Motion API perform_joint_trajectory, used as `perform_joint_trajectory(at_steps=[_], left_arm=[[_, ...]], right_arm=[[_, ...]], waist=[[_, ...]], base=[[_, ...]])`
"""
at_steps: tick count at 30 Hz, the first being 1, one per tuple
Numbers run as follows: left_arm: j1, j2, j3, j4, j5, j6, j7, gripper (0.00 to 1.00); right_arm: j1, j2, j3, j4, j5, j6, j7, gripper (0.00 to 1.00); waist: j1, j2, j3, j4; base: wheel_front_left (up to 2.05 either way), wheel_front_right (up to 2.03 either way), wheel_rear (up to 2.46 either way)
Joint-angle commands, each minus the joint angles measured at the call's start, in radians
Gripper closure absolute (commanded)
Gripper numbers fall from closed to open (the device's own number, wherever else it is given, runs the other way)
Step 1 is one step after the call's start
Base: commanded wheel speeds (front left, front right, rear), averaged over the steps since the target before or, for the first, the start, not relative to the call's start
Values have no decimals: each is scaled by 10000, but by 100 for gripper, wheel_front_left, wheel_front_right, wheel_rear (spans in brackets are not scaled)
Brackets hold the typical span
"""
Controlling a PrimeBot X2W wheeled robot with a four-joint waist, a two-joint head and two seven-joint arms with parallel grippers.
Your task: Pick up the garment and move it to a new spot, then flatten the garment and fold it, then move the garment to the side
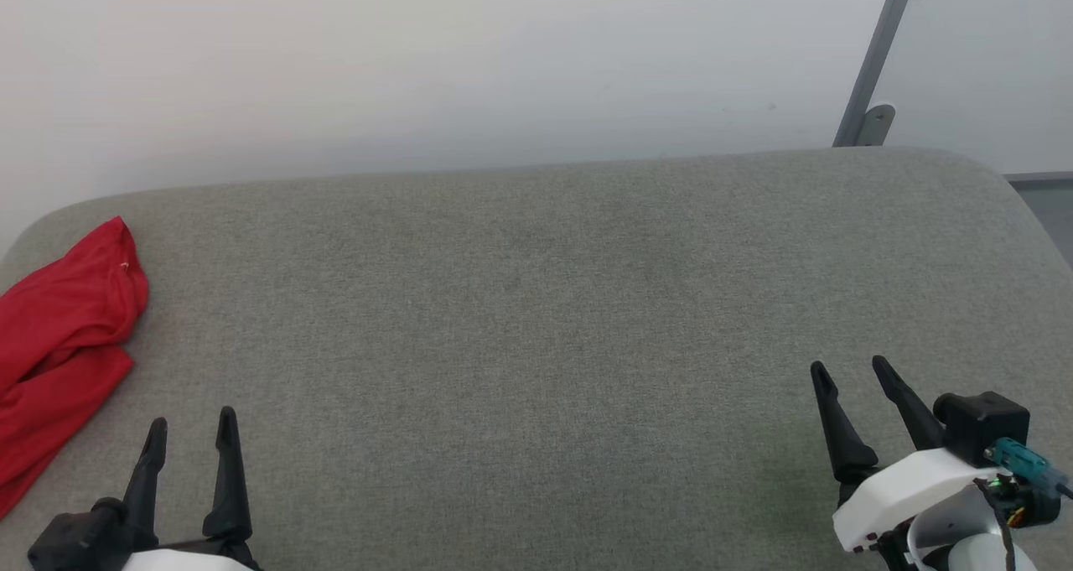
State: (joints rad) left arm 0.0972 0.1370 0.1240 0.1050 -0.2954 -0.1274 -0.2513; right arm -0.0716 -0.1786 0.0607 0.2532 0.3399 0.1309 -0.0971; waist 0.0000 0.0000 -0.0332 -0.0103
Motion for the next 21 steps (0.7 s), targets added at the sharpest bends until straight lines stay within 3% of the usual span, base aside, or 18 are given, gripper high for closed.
perform_joint_trajectory(at_steps=[1,21], left_arm=[[105,70,-13,-56,154,-21,-78,0],[192,215,-176,-45,228,-31,-160,0]], right_arm=[[48,-32,15,-74,-113,-3,-53,0],[143,46,-23,-221,-515,-3,-89,0]], waist=[[0,0,-5,3],[0,0,-12,-7]], base=[[0,0,0],[0,0,0]])
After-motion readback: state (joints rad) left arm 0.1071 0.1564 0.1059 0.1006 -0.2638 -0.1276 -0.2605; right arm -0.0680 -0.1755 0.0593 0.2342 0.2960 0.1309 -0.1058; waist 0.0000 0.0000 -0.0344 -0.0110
